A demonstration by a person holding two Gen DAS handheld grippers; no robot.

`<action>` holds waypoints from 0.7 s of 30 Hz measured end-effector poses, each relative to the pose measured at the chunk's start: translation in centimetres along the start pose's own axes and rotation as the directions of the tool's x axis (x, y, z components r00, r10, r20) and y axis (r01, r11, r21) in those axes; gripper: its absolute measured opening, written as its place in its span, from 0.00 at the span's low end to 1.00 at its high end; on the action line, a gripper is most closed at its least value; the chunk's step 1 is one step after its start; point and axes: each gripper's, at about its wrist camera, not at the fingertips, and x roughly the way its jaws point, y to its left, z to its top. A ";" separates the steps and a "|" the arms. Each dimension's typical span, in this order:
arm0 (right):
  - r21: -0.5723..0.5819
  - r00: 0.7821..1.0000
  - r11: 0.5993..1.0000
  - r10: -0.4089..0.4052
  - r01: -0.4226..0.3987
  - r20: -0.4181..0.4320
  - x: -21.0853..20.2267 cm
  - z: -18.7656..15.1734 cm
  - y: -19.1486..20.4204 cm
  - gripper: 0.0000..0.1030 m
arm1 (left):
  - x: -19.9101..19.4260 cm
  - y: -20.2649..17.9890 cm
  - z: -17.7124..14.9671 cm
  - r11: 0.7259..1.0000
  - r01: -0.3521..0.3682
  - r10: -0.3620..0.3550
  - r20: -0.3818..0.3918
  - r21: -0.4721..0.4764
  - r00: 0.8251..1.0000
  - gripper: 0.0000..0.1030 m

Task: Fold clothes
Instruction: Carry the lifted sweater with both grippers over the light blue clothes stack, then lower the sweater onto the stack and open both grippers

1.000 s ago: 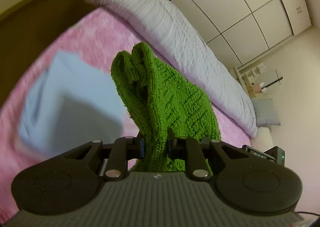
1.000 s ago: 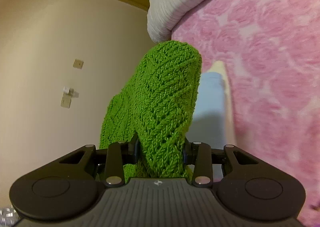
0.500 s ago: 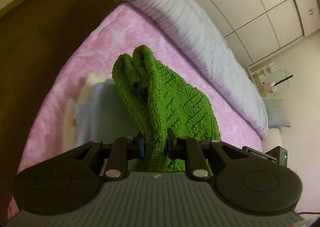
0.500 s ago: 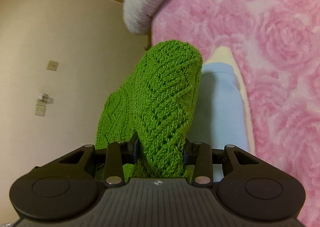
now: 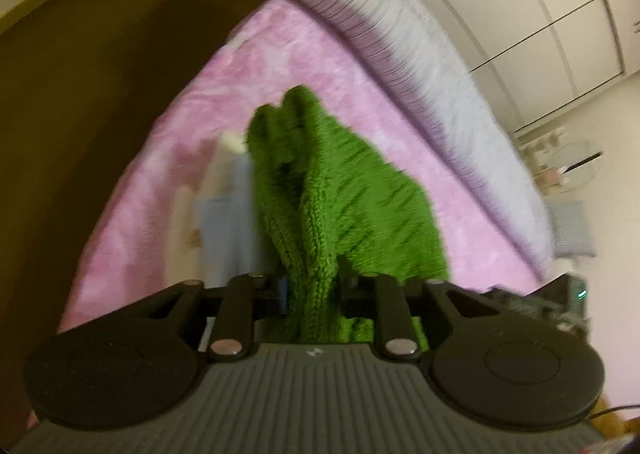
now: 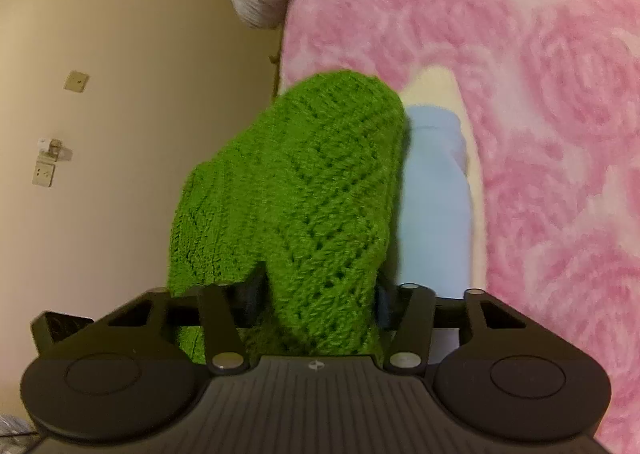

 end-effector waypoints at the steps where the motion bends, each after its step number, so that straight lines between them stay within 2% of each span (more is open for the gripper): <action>1: 0.002 1.000 1.000 -0.007 0.007 -0.009 -0.2 0.2 0.1 0.55 | -0.2 -0.1 0.1 1.000 -0.004 0.004 0.002 -0.007 1.000 0.23; 4: -0.088 0.996 0.992 -0.087 0.087 0.007 -1.8 0.4 1.8 0.61 | -1.2 -1.2 -0.1 0.998 -0.046 0.045 0.014 0.031 0.999 0.21; 7: -0.256 0.977 0.944 -0.192 0.208 0.087 -4.6 -0.6 4.1 0.61 | -1.6 -2.3 -1.3 0.990 -0.098 0.098 0.005 0.103 0.995 0.19; 8: -0.310 0.969 0.919 -0.217 0.243 0.114 -5.5 -1.1 5.0 0.59 | -1.8 -2.7 -1.7 0.985 -0.115 0.115 0.003 0.126 0.993 0.18; 10: -0.411 0.958 0.866 -0.244 0.286 0.154 -6.8 -2.1 6.6 0.46 | -2.0 -3.5 -2.4 0.974 -0.148 0.151 0.000 0.174 0.989 0.16; 13: -0.561 0.965 0.787 -0.237 0.259 0.113 -7.2 -4.7 9.3 0.39 | -2.4 -4.6 -3.6 0.950 -0.197 0.203 -0.001 0.244 0.979 0.16; 16: -0.664 0.965 0.711 -0.252 0.231 0.066 -5.8 -7.9 11.2 0.38 | -2.9 -5.8 -4.7 0.918 -0.243 0.255 0.001 0.313 0.967 0.13; 19: -0.724 0.944 0.641 -0.329 0.254 0.039 -2.9 -10.6 11.7 0.39 | -3.3 -6.9 -5.9 0.880 -0.286 0.306 0.008 0.380 0.952 0.12; 21: -0.743 0.927 0.611 -0.373 0.273 0.034 -1.1 -12.0 11.3 0.40 | -3.0 -6.8 -6.6 0.860 -0.309 0.335 0.008 0.406 0.942 0.12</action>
